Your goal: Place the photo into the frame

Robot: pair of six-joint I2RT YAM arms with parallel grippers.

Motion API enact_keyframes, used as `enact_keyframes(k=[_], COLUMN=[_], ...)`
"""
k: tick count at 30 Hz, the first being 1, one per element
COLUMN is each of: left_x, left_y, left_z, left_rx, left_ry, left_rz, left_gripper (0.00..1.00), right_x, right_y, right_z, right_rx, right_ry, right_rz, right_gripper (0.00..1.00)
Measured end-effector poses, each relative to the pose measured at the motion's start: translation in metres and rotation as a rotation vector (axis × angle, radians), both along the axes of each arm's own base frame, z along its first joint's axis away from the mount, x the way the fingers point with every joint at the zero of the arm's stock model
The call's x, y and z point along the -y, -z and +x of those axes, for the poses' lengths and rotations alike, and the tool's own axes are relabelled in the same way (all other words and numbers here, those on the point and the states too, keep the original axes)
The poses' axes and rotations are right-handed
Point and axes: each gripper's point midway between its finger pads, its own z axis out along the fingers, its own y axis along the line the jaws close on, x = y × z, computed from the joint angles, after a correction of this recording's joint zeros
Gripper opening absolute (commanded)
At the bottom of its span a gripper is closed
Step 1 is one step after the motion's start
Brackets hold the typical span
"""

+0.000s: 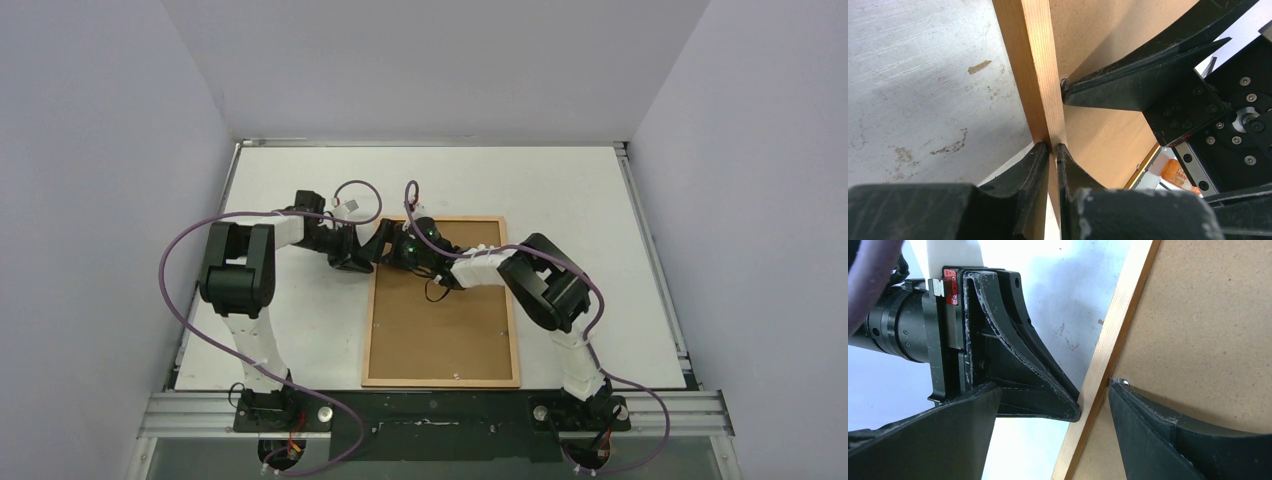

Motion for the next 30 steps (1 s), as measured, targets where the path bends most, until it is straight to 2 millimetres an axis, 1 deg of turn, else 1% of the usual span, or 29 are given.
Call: enact_keyframes(k=[9, 15, 17, 19, 21, 23, 24, 25, 26, 27, 28, 29, 30], left_x=[0.0, 0.0, -0.001, -0.002, -0.007, -0.015, -0.019, -0.022, -0.026, -0.029, -0.03, -0.03, -0.03], left_y=[0.0, -0.001, -0.001, -0.002, -0.002, -0.005, -0.008, -0.01, -0.012, -0.014, -0.015, -0.014, -0.014], left_z=[0.0, 0.0, 0.0, 0.0, 0.0, 0.004, 0.009, 0.012, 0.017, 0.022, 0.024, 0.024, 0.023], left_rx=[-0.002, -0.014, -0.019, -0.023, -0.036, -0.043, -0.038, -0.03, -0.019, -0.006, 0.0, 0.003, 0.0], left_ry=[-0.002, -0.012, -0.019, -0.024, -0.034, -0.054, -0.065, -0.072, -0.081, -0.087, -0.089, -0.089, -0.086], left_rz=[-0.001, -0.008, -0.01, -0.009, -0.003, 0.005, 0.008, 0.01, 0.012, 0.016, 0.018, 0.02, 0.021], left_gripper=[0.08, 0.09, 0.13, 0.18, 0.2, 0.21, 0.21, 0.22, 0.22, 0.22, 0.22, 0.22, 0.22], right_x=[-0.001, -0.002, 0.0, 0.006, 0.014, 0.028, 0.038, 0.048, 0.062, 0.082, 0.098, 0.121, 0.147], right_y=[0.0, -0.002, -0.004, -0.007, -0.017, -0.037, -0.051, -0.062, -0.075, -0.089, -0.096, -0.102, -0.103], right_z=[0.0, -0.001, -0.003, -0.005, -0.009, -0.008, -0.006, -0.002, 0.004, 0.016, 0.028, 0.044, 0.061], right_rx=[0.02, 0.024, 0.03, 0.026, 0.032, 0.052, 0.067, 0.082, 0.101, 0.122, 0.135, 0.147, 0.15], right_ry=[0.045, 0.04, 0.025, 0.011, -0.01, -0.01, -0.002, 0.012, 0.033, 0.071, 0.108, 0.164, 0.228], right_rz=[-0.009, -0.009, -0.022, -0.049, -0.077, -0.093, -0.096, -0.096, -0.097, -0.1, -0.11, -0.127, -0.151], right_gripper=[0.83, 0.89, 0.92, 0.94, 0.95, 0.96, 0.96, 0.96, 0.97, 0.98, 0.99, 0.99, 1.0])
